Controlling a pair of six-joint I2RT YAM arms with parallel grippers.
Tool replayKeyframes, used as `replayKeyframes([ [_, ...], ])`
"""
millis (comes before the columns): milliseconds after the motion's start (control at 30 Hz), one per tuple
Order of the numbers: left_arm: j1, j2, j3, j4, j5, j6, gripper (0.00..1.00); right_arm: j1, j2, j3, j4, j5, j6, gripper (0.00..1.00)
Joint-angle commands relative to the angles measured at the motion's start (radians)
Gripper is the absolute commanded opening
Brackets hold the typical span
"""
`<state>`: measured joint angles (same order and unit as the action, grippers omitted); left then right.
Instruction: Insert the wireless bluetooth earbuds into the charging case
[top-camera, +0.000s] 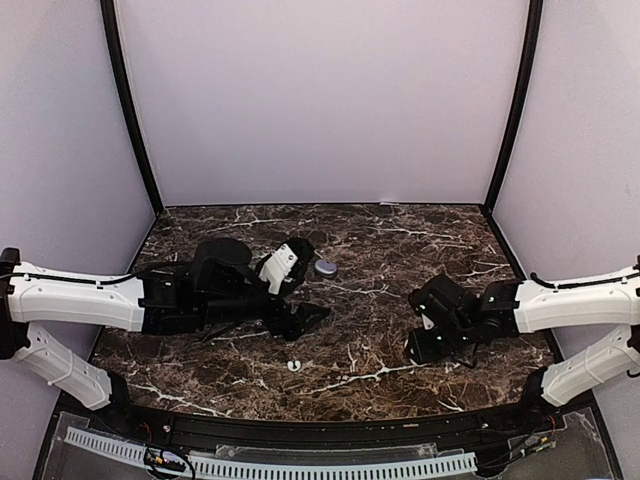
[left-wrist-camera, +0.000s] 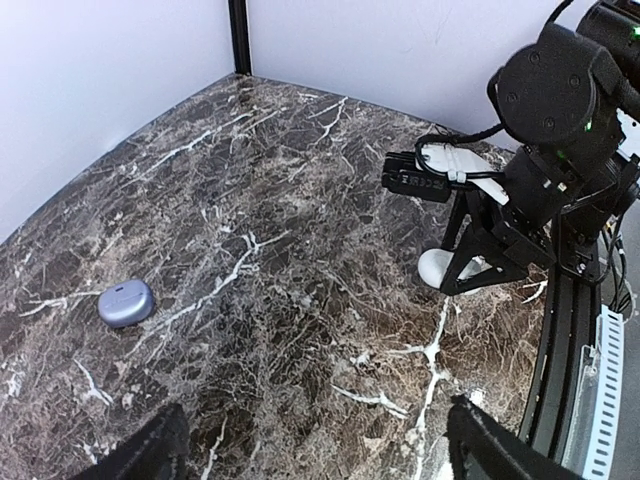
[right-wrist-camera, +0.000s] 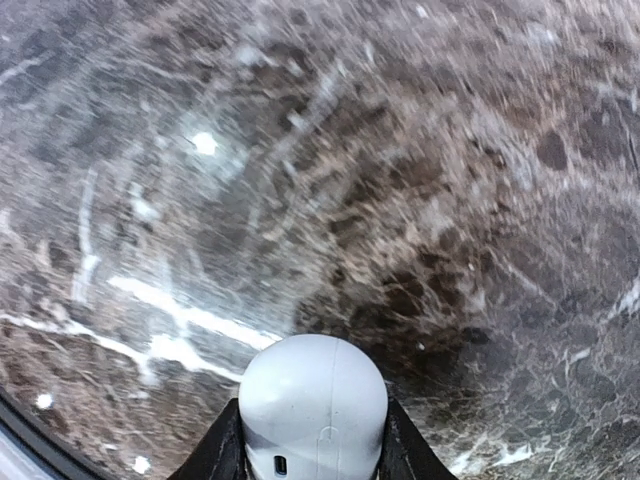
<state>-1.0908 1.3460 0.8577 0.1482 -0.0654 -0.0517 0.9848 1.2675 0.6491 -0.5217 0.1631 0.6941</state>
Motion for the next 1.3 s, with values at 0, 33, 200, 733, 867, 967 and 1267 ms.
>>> replayKeyframes([
  [0,0.008,-0.059,-0.051,0.105,0.002,-0.028,0.93,-0.014,-0.045,0.131,0.102,-0.047,-0.089,0.3],
  [33,0.009,-0.067,-0.054,0.111,0.008,-0.035,0.96,-0.021,-0.054,0.16,0.129,-0.063,-0.095,0.3],
  [200,0.009,-0.111,-0.118,0.257,0.015,-0.089,0.99,-0.068,-0.14,0.236,0.395,-0.211,-0.103,0.34],
  [733,-0.076,0.044,0.011,0.494,-0.219,-0.047,0.91,-0.053,-0.073,0.255,0.806,-0.167,0.08,0.41],
  [867,-0.081,0.112,0.095,0.456,-0.243,-0.02,0.83,-0.026,-0.054,0.262,0.811,-0.167,0.08,0.41],
  [967,-0.081,0.128,0.121,0.463,-0.259,-0.009,0.77,-0.009,-0.053,0.255,0.818,-0.166,0.077,0.42],
  [1267,-0.081,0.169,0.19,0.416,-0.322,0.023,0.62,0.03,-0.031,0.243,0.827,-0.107,0.073,0.43],
])
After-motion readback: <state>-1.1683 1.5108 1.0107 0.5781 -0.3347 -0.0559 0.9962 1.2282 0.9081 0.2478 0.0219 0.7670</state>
